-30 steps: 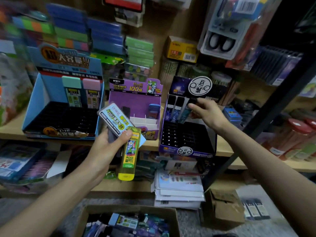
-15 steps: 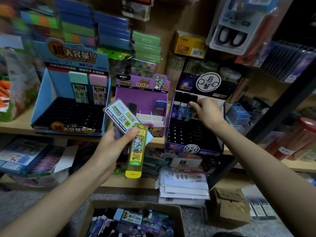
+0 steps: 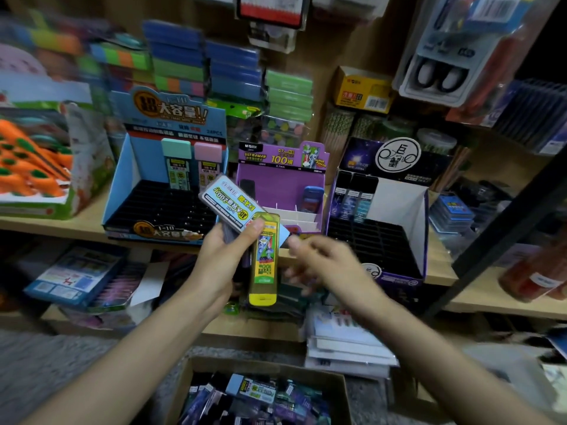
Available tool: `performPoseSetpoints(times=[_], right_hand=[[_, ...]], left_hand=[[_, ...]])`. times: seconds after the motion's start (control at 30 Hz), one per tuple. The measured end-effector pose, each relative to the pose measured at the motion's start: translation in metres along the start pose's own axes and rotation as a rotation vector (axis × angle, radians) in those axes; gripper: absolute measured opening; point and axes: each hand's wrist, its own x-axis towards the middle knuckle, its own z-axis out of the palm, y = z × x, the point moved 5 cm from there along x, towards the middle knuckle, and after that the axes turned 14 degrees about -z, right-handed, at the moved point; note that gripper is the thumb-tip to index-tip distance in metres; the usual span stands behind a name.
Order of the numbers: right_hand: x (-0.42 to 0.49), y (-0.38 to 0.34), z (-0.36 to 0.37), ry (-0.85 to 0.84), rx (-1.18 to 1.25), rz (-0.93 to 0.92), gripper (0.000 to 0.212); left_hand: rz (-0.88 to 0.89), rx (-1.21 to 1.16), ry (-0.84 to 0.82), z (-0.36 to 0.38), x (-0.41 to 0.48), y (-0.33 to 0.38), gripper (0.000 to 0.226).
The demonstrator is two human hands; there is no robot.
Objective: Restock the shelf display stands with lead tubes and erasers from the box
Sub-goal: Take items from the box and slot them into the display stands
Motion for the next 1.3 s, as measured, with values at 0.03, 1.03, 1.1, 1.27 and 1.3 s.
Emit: performPoseSetpoints(times=[0.03, 1.03, 1.1, 1.27, 1.3], right_hand=[[-0.005, 0.008, 0.019, -0.061, 0.114, 0.093, 0.022], [0.11, -0.058, -0.038, -0.018, -1.327, -0.569, 0.019], [0.114, -0.059, -0.035, -0.017, -1.337, -0.573, 0.023], [0.117, -0.067, -0.036, -0.064, -1.412, -0.598, 0.03], [0.117, -0.067, -0.037, -0.068, -1.422, -0.596, 0.031]], left_hand=[[0.005, -0.012, 0.008, -0.001, 0.0, 0.001, 0.004], [-0.111, -0.041, 0.127, -0.043, 0.006, 0.022, 0.014], [-0.11, -0.041, 0.11, -0.041, 0.004, 0.023, 0.012], [-0.098, -0.049, 0.09, -0.039, 0.002, 0.025, 0.01], [-0.097, -0.048, 0.087, -0.039, 0.002, 0.025, 0.01]])
